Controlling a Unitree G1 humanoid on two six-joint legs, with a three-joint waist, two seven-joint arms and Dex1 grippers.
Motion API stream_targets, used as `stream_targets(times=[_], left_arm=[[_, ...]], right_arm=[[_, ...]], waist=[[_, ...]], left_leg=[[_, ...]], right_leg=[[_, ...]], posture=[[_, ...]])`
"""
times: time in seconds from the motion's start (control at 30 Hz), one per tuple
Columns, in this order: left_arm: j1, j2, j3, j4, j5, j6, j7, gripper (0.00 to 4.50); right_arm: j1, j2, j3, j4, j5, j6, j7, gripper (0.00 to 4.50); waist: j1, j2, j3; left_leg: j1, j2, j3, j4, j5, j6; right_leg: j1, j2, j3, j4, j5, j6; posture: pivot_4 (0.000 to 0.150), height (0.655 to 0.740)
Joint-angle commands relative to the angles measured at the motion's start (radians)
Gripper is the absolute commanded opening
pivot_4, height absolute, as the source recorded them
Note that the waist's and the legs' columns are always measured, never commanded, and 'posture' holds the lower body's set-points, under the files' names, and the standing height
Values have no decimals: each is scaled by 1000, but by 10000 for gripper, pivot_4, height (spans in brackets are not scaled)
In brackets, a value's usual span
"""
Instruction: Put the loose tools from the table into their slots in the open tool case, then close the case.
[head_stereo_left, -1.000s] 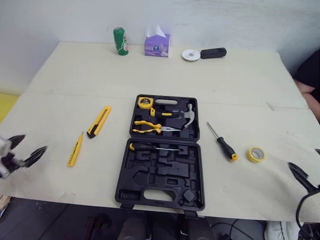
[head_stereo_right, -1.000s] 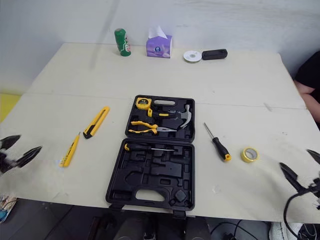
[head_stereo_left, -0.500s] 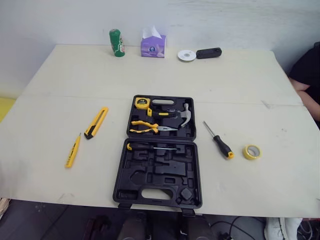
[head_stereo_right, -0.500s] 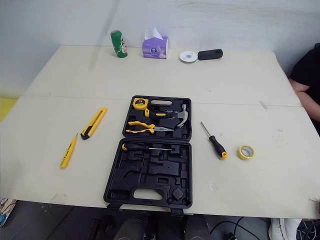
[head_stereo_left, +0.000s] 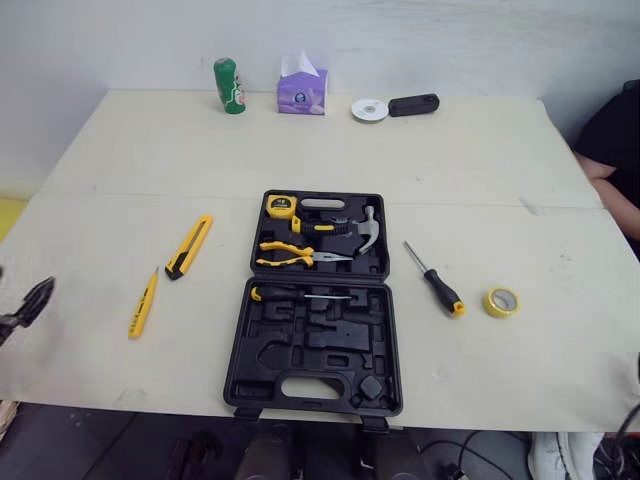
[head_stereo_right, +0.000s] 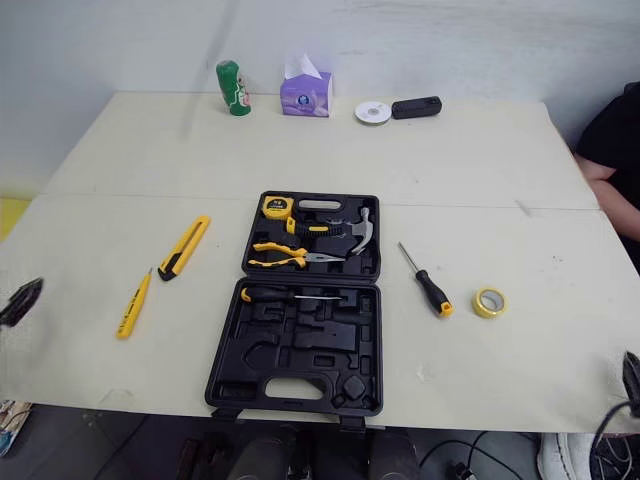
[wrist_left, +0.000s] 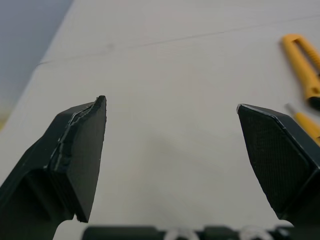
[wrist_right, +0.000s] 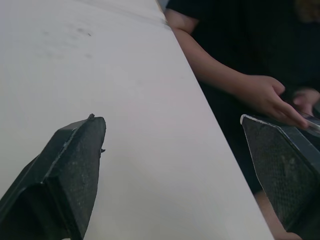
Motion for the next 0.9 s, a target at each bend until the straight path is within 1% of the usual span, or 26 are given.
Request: stream_targets(times=[0.03, 0.1, 0.17, 0.23, 0.3, 0.33, 0.37, 0.43, 0.5, 0.57, 0.63, 0.67, 0.73, 0.8, 0.9], left_arm=[[-31, 3, -66, -124, -19, 32, -60, 44083], [-44, 0, -107, -169, -16, 43, -91, 44083], [-74, -6, -160, -243, -31, 74, -128, 44083], [-97, -7, -214, -310, -39, 114, -167, 44083], [-134, -14, -284, -390, -59, 166, -217, 44083], [-146, -17, -304, -414, -64, 182, -229, 44083], [-162, -20, -341, -455, -73, 212, -252, 44083], [-177, -23, -377, -496, -79, 249, -272, 44083], [-225, -55, -461, -581, -97, 322, -280, 44083], [-259, -84, -524, -657, -116, 381, -287, 44083], [-272, -100, -546, -700, -125, 415, -286, 44083], [-281, -110, -566, -730, -131, 433, -288, 44083], [-300, -131, -598, -781, -146, 461, -284, 44083], [-307, -143, -614, -817, -158, 487, -285, 44083], [-306, -149, -619, -851, -163, 509, -277, 44083]], right_arm=[[37, -13, 59, -180, 17, 67, 70, 45000], [53, -20, 82, -265, 17, 120, 76, 45000], [61, -35, 94, -411, 29, 232, 25, 45000], [71, -43, 119, -581, 104, 346, 30, 45000], [112, -95, 153, -756, 150, 565, -21, 45000], [125, -116, 160, -806, 157, 642, -42, 45000], [126, -147, 168, -873, 216, 754, -74, 45000], [114, -173, 165, -940, 288, 881, -109, 45000], [74, -240, 199, -1033, 345, 1033, -151, 45000], [18, -285, 232, -1090, 384, 1138, -189, 45000], [-26, -299, 245, -1103, 405, 1220, -230, 45000], [-54, -318, 269, -1116, 410, 1263, -239, 45000], [-119, -349, 329, -1141, 394, 1334, -271, 45000], [-183, -352, 359, -1146, 431, 1420, -321, 45000], [-224, -358, 379, -1148, 432, 1507, -348, 45000]], waist=[[1, 0, 0], [2, 0, 0], [4, 0, 0], [5, 0, 0], [5, 0, 0], [6, 0, 0], [6, 0, 0], [7, 0, 0], [7, 0, 0], [7, -1, 1], [8, -1, 1], [7, -1, 1], [8, -1, 1], [8, -2, 1], [10, -2, 1]], left_leg=[[0, 0, 0, 0, 0, 0], [0, 0, 1, 0, 0, 0], [0, 0, 2, 0, 0, 1], [0, 0, 2, 1, 0, 1], [0, 0, 2, 1, 0, 1], [0, 0, 2, 2, 0, 1], [0, 0, 2, 2, 0, 1], [-1, 0, 0, 1, 0, 1], [-2, 0, 0, 1, 0, 1], [-3, 0, 1, 2, 1, 3], [-4, 0, 1, 3, 1, 4], [-4, 0, 1, 3, 1, 4], [-3, 0, 1, 3, 5, 9], [-4, 0, 1, 3, 5, 10], [-4, 0, 1, 3, 6, 10]], right_leg=[[0, 0, 0, 0, 0, 0], [0, 0, 0, 1, 0, 0], [0, 0, 1, 3, 0, 0], [0, 0, 2, 4, 0, 0], [-1, 1, 2, 2, 0, 0], [-1, 0, 3, 2, 0, 0], [-1, 0, 3, 2, 0, 0], [-1, 1, 4, 2, 0, 0], [-1, 2, 4, 1, 0, 0], [-1, 2, 5, 1, 0, 1], [-1, 2, 5, 0, 1, 2], [-1, 2, 4, 0, 1, 2], [-1, 3, 4, 1, 1, 2], [-1, 3, 4, 0, 1, 2], [-1, 3, 4, -1, 1, 2]], posture=[[1500, 7400], [1500, 7400], [1500, 7400], [1500, 7400], [1500, 7400], [1500, 7400], [1500, 7400], [1500, 7400], [1500, 7400], [1500, 7400], [1500, 7400], [1500, 7400], [1500, 7400], [1500, 7400], [1500, 7400]])
